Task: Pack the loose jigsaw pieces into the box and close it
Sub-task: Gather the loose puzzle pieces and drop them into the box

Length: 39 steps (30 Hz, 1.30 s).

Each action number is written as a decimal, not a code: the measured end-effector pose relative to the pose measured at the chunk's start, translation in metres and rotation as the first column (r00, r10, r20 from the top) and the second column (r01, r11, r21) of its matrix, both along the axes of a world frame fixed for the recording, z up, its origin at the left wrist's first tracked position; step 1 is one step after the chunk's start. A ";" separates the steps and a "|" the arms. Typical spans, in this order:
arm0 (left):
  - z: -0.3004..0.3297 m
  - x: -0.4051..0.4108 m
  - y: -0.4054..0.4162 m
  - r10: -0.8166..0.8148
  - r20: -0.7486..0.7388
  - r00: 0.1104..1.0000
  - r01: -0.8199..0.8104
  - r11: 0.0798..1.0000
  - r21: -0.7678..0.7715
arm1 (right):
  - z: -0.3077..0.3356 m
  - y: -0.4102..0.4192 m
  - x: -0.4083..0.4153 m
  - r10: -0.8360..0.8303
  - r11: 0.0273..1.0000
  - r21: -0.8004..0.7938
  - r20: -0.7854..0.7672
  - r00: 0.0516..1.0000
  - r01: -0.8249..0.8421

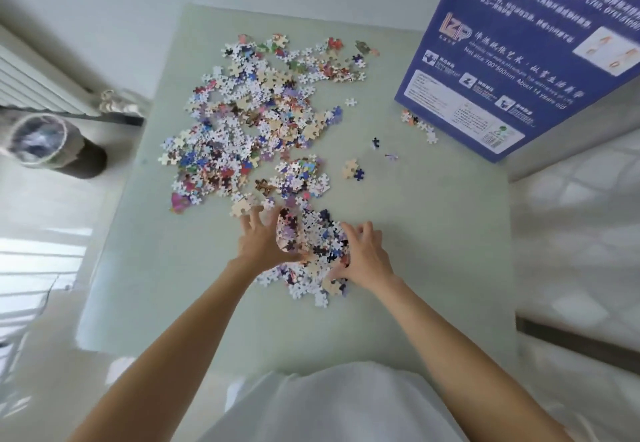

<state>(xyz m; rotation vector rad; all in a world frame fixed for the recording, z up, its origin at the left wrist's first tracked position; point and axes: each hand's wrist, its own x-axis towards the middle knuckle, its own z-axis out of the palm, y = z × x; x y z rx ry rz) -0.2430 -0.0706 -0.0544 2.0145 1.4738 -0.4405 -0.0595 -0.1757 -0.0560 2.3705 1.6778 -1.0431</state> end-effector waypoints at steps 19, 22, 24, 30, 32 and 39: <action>-0.018 -0.008 -0.033 0.000 0.273 0.962 -0.002 1.000 0.007 | -0.003 0.003 -0.036 -0.093 0.979 0.177 -0.078 0.993 0.105; -0.017 -0.008 -0.031 0.019 0.270 0.963 -0.016 1.000 -0.012 | 0.000 0.005 -0.031 -0.145 0.969 0.184 -0.131 0.981 0.168; -0.016 -0.008 -0.029 0.030 0.267 0.963 -0.023 0.999 -0.028 | 0.002 0.007 -0.027 -0.186 0.960 0.180 -0.160 0.969 0.214; -0.013 -0.010 -0.024 0.022 0.271 0.962 -0.015 0.999 -0.030 | 0.005 0.009 -0.016 -0.217 0.954 0.179 -0.147 0.965 0.242; -0.012 -0.011 -0.022 0.028 0.273 0.962 -0.019 0.999 -0.035 | 0.004 0.008 -0.014 -0.227 0.951 0.175 -0.165 0.960 0.255; -0.009 -0.014 -0.019 0.026 0.236 0.971 -0.021 0.999 -0.024 | 0.000 0.005 -0.011 -0.201 0.956 0.177 -0.179 0.963 0.232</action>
